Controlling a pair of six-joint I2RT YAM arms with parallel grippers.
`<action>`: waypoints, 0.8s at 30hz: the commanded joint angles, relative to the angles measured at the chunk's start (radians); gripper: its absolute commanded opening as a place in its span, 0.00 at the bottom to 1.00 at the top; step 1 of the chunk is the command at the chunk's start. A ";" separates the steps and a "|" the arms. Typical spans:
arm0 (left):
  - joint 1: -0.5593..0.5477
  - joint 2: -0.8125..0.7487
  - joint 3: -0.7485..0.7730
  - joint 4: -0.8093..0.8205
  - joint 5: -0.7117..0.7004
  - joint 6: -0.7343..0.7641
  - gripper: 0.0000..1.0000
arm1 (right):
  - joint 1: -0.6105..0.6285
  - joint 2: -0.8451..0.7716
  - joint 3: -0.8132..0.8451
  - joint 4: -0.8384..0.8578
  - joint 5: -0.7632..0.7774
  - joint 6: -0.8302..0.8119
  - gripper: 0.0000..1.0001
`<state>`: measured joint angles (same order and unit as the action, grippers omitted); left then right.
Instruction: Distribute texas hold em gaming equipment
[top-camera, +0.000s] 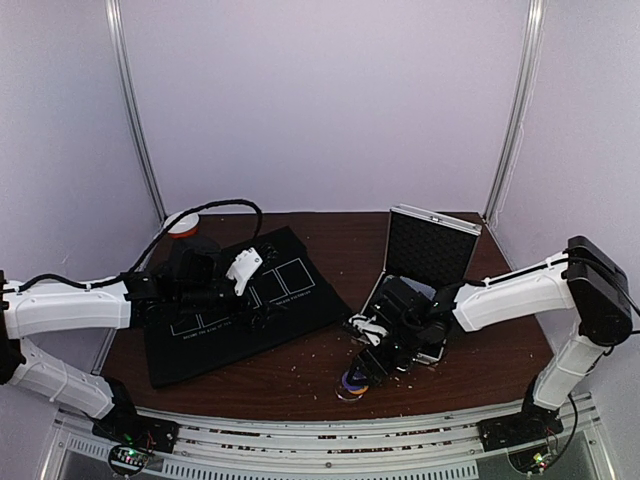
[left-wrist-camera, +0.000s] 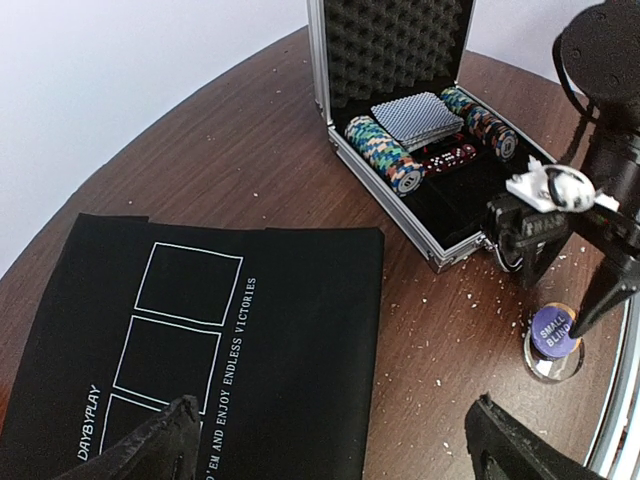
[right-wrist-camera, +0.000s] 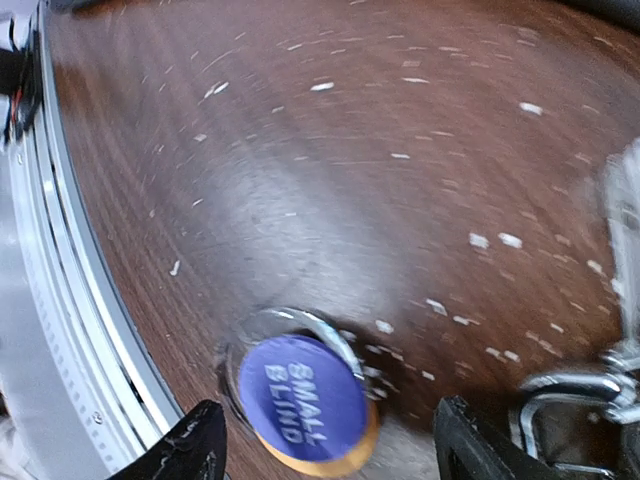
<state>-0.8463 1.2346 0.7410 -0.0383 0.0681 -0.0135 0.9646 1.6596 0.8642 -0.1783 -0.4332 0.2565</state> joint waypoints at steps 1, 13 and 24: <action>-0.002 0.002 0.011 0.045 0.020 0.005 0.96 | -0.041 -0.042 -0.053 0.066 -0.091 0.144 0.70; -0.208 0.195 0.044 0.068 -0.020 0.172 0.75 | -0.070 -0.018 -0.157 0.195 -0.102 0.325 0.47; -0.314 0.453 0.129 0.210 0.085 0.374 0.62 | -0.091 0.004 -0.213 0.248 -0.172 0.336 0.40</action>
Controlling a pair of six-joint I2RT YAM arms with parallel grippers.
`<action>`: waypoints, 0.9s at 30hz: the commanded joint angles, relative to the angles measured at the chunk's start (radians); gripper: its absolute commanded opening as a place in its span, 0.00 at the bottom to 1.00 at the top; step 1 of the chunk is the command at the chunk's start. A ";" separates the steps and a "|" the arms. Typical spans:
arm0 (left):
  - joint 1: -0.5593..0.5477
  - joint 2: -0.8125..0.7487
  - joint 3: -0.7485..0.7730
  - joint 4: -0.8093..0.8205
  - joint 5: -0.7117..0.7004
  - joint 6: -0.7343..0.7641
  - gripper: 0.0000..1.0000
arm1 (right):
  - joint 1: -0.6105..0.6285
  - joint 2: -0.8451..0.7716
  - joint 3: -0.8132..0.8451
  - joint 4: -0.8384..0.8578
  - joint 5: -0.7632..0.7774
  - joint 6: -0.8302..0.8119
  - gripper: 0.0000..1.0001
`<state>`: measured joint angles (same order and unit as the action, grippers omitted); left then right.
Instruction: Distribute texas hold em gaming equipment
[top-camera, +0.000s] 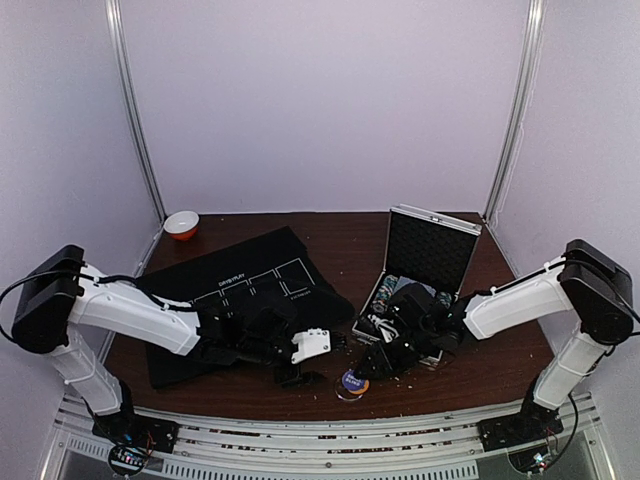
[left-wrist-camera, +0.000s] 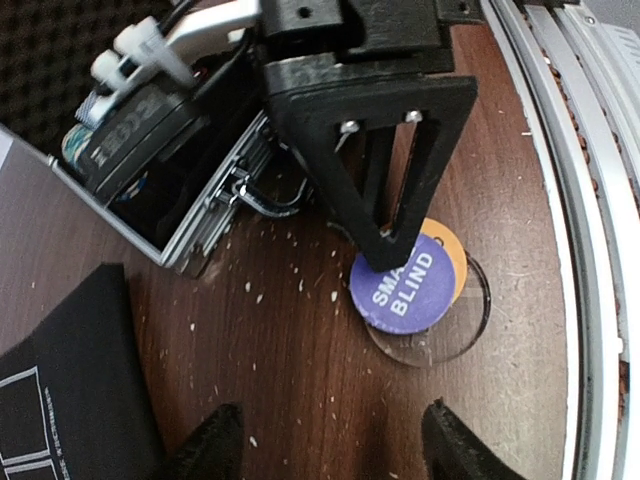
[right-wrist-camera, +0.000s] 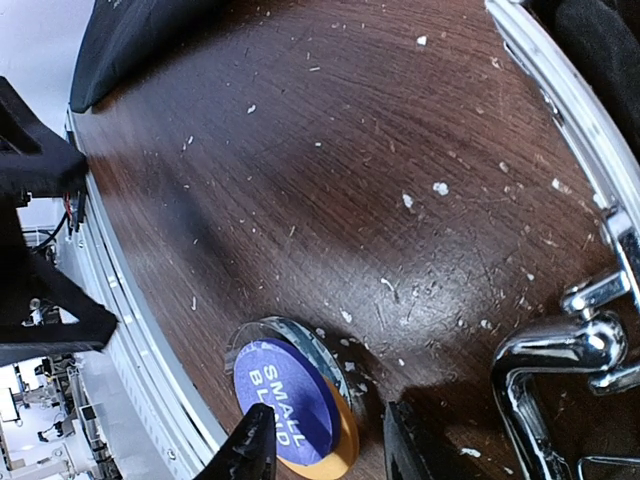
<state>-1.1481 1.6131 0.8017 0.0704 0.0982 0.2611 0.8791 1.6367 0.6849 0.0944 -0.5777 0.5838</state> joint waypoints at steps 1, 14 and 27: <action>-0.014 0.097 0.080 0.104 0.069 0.107 0.58 | -0.009 0.029 -0.040 -0.025 -0.031 0.009 0.39; -0.035 0.255 0.167 0.079 0.155 0.182 0.37 | -0.020 0.036 -0.098 0.037 -0.091 0.021 0.35; -0.055 0.311 0.190 0.094 0.148 0.197 0.35 | -0.052 0.047 -0.128 0.106 -0.147 0.049 0.18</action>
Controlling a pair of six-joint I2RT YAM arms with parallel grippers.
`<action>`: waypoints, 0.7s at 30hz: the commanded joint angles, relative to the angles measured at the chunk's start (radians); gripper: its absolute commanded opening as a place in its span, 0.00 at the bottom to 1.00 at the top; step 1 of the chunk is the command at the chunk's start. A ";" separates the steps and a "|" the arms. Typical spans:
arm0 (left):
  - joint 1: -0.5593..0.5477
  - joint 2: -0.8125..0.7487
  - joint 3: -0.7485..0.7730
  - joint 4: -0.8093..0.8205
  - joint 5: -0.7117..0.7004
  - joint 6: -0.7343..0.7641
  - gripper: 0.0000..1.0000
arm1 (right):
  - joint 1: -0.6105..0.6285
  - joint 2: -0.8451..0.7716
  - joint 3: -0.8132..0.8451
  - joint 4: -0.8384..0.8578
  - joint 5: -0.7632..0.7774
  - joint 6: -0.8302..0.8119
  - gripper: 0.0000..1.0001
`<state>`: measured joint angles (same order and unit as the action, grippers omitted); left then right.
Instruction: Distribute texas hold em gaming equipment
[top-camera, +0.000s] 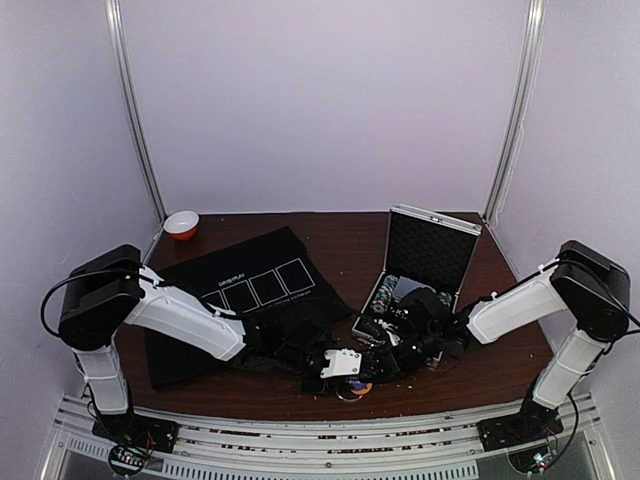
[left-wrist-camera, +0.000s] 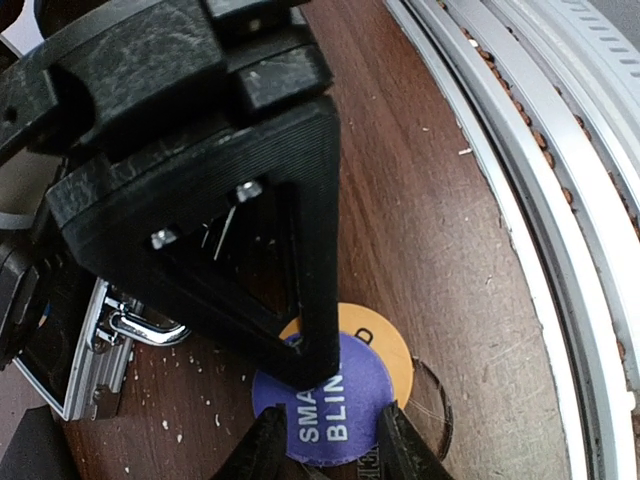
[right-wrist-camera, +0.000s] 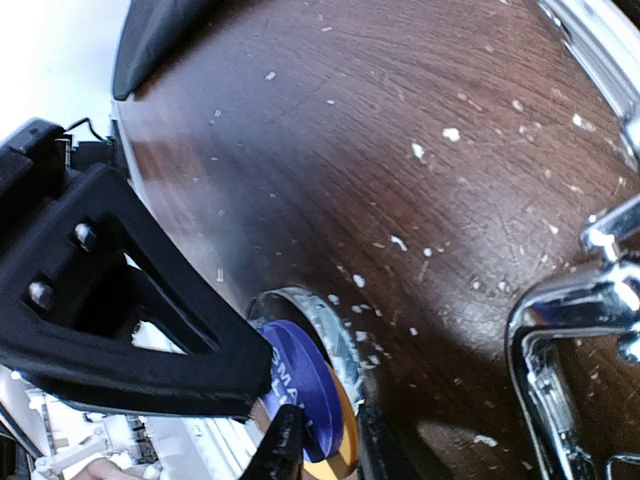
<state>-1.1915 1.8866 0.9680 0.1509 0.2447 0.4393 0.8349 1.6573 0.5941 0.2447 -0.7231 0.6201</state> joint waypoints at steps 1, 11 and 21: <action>-0.011 0.041 0.025 0.013 -0.002 0.018 0.35 | -0.009 0.024 -0.039 -0.043 -0.006 0.014 0.16; -0.011 -0.014 0.023 0.012 -0.013 0.011 0.39 | -0.045 -0.028 -0.051 -0.097 -0.015 -0.007 0.00; -0.011 -0.075 0.030 -0.123 0.041 0.009 0.74 | -0.087 -0.168 0.017 -0.321 0.033 -0.095 0.00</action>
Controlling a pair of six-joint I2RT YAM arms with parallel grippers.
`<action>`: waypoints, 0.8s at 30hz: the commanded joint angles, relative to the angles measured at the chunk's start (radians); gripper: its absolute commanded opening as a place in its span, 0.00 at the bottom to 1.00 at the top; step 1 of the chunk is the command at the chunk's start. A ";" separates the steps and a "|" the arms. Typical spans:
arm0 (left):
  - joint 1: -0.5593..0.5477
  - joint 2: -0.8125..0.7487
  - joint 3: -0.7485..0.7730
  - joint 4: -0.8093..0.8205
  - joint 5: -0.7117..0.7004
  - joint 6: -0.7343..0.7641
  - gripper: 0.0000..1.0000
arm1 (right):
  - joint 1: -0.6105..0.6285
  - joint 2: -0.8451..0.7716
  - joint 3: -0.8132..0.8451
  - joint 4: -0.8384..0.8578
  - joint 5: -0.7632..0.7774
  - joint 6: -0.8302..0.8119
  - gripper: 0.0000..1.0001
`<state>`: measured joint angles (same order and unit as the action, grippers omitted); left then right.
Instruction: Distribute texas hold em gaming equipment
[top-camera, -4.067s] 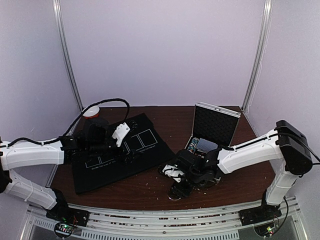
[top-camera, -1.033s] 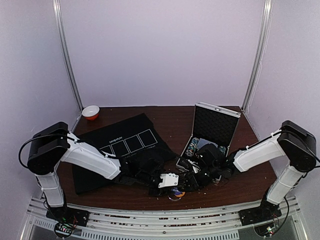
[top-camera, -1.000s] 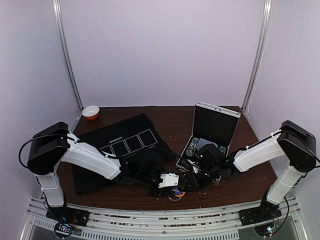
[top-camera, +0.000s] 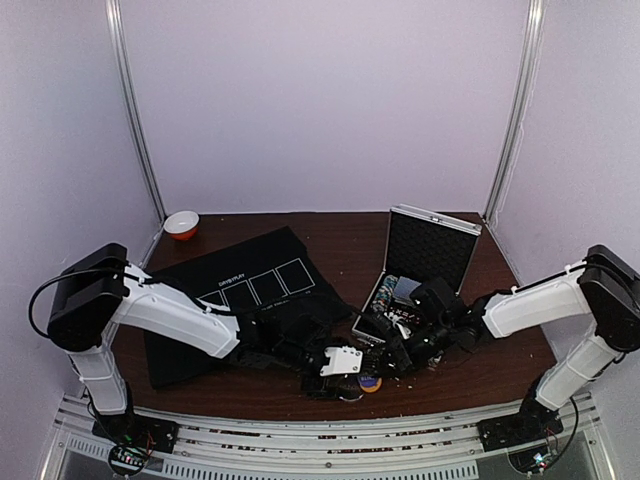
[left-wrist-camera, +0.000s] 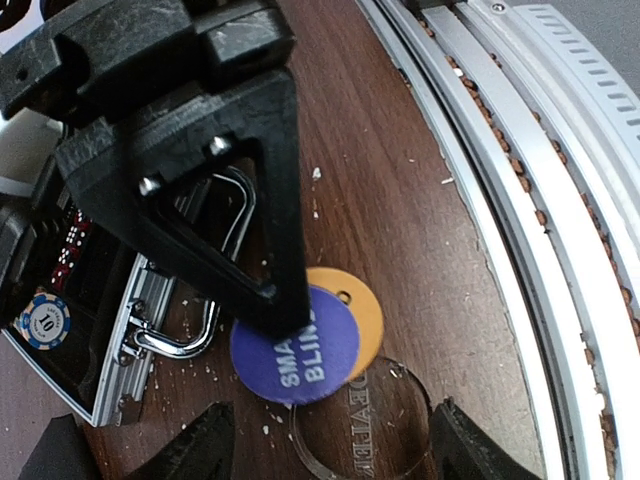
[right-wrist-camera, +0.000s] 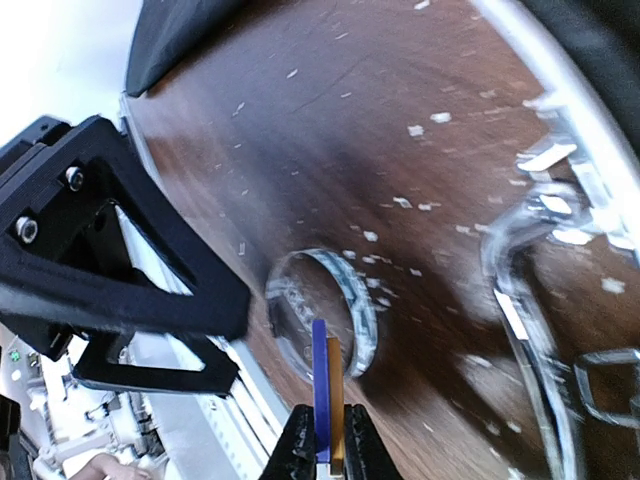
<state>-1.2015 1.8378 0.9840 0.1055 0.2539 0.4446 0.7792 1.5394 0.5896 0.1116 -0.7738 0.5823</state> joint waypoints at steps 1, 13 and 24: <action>-0.001 -0.023 0.019 -0.098 0.034 0.001 0.77 | -0.043 -0.067 0.026 -0.211 0.092 -0.063 0.00; -0.004 0.135 0.171 -0.240 -0.004 -0.001 0.90 | -0.139 -0.213 0.089 -0.386 0.184 -0.128 0.00; -0.004 0.186 0.252 -0.403 -0.006 0.029 0.72 | -0.141 -0.202 0.103 -0.398 0.201 -0.142 0.00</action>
<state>-1.2018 1.9896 1.1973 -0.1944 0.2512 0.4507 0.6434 1.3300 0.6651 -0.2592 -0.5941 0.4587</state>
